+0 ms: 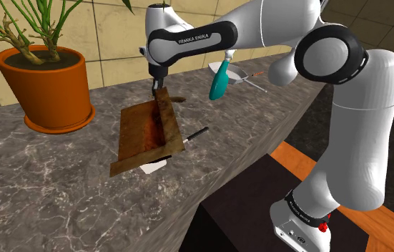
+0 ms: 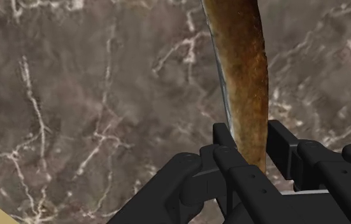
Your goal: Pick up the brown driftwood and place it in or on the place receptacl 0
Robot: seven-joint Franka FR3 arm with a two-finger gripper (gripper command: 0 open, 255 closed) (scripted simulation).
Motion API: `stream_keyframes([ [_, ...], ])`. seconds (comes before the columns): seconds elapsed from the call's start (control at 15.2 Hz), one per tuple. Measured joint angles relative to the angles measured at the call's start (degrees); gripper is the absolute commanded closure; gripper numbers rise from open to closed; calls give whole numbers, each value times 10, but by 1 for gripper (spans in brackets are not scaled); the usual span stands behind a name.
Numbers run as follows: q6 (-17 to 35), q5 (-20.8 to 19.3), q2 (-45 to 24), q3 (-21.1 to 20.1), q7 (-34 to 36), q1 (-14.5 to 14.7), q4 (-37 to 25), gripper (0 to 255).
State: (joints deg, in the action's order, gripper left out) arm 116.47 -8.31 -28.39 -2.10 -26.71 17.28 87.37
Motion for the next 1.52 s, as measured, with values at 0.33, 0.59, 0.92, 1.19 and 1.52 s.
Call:
stream_keyframes([
  [0.33, -4, -1, -3, 1, 2, 1, -5, 255],
  [0.59, -7, -1, 1, 1, 0, -1, -3, 255],
  [0.92, -39, 1, 11, 1, -5, -2, -24, 255],
  [1.19, -65, 3, 18, 1, -8, -1, -43, 255],
  [1.52, -101, 4, 23, 0, -11, 0, -74, 255],
])
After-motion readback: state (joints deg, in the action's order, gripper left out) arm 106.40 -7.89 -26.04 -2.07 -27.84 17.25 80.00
